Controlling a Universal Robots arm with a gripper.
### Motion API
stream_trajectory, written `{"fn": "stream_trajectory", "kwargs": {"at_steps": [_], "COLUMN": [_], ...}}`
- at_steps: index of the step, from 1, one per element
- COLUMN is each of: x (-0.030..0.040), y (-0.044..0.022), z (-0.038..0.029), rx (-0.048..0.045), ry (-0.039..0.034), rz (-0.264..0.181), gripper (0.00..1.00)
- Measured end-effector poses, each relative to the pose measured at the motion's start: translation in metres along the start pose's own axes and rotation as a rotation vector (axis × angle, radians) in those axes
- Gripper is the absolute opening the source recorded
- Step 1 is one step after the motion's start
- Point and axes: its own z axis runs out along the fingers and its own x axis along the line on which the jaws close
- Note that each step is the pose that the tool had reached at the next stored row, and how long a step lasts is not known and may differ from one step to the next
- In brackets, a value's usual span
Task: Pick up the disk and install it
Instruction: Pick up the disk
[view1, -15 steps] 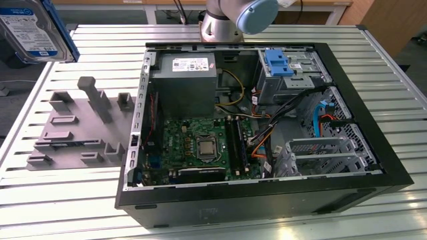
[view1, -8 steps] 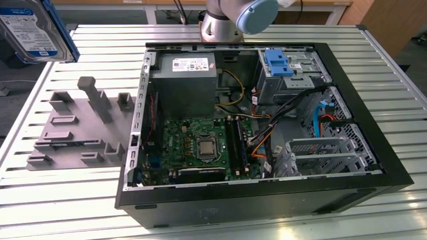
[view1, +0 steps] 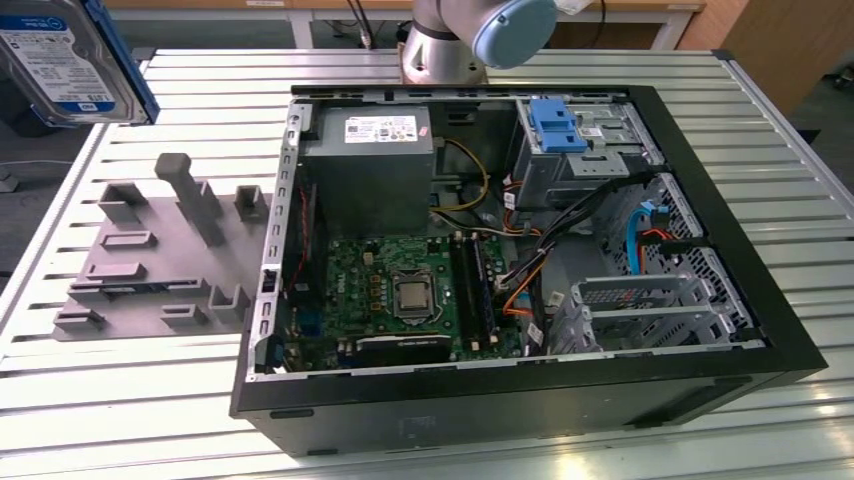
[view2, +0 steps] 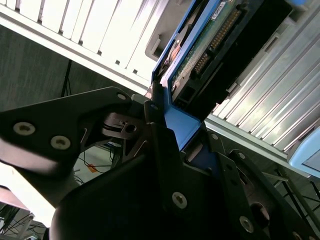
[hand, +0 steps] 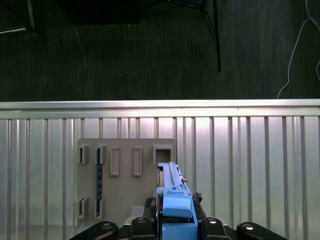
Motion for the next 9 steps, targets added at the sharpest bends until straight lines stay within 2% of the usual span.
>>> {"fn": "stream_trajectory", "kwargs": {"at_steps": [9], "x": [0.0], "y": [0.0], "z": [-0.0001], "rx": [0.0], "ry": [0.0], "rz": [0.0], "gripper": [0.36]}}
